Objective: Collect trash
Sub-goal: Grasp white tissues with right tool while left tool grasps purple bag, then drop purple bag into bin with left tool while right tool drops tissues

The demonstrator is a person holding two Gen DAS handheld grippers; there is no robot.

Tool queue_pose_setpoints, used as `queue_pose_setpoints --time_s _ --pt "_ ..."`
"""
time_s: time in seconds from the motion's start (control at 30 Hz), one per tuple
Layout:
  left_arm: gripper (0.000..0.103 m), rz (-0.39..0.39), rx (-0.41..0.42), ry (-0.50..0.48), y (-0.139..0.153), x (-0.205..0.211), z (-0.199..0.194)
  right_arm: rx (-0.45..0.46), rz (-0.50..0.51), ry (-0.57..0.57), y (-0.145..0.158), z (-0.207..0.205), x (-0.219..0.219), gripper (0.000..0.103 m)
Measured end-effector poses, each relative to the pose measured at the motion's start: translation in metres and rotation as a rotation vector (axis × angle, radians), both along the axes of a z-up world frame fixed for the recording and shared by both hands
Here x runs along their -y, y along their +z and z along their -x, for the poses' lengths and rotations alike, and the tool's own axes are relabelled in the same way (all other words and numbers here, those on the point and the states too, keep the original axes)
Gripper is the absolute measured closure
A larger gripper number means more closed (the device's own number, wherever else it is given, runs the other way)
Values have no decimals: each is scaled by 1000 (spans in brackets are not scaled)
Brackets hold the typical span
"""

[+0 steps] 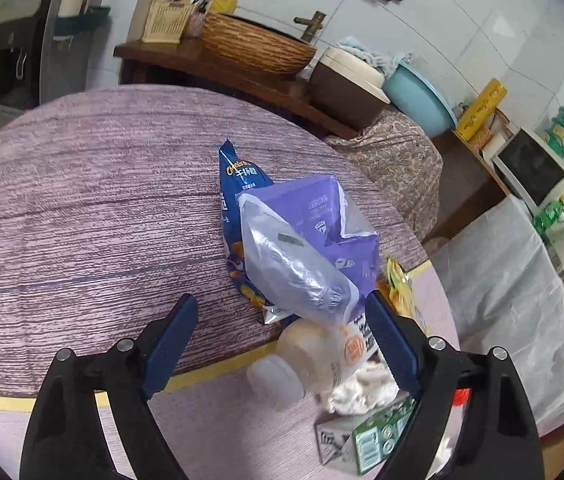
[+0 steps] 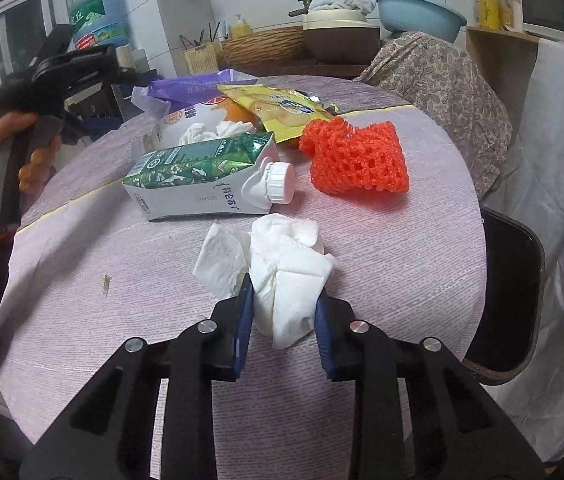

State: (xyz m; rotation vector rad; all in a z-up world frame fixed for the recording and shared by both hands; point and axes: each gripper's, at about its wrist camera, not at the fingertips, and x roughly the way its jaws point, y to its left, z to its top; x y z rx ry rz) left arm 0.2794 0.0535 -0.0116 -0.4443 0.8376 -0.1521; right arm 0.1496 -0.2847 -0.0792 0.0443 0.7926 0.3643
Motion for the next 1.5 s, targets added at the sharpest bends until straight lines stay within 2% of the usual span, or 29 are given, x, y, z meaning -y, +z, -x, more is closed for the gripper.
queue_pose_setpoints --time_s 0.2,0.27,0.33,0.5,0.57,0.63,0.7,0.77,0.9,1.0,1.23,1.4,1.5 --pt "33 100 -27 2 3 -6 -13 20 29 4 -1 2 -2 75" --pt "33 152 -10 11 7 -13 -8 25 32 6 -2 3 -3 75" --pt "24 175 -1 36 9 -18 -6 26 27 6 -2 3 -2 75" --pt "26 187 -51 32 5 -12 -21 28 32 6 -3 4 -3 75" --pt "34 164 -68 14 1 -4 -27 28 29 4 -3 5 -3 75" --pt "52 135 -68 6 0 1 -29 29 32 1 -3 5 -4 75" --pt "63 119 -69 8 -2 3 -30 30 37 1 -3 5 -5 75" --pt "67 112 -65 7 -4 2 -27 32 35 1 -3 5 -4 75" --pt "71 99 -23 7 -3 -3 -10 39 33 2 -4 6 -5 75" --pt "73 122 23 6 3 -10 8 48 32 1 -4 8 -4 75" --pt "75 130 191 7 38 -17 64 79 29 -3 -4 13 -4 78" --pt "76 154 226 -17 45 -9 83 98 9 -15 0 15 -3 82" --pt "76 171 251 -64 52 5 89 119 -2 -22 7 16 1 82"
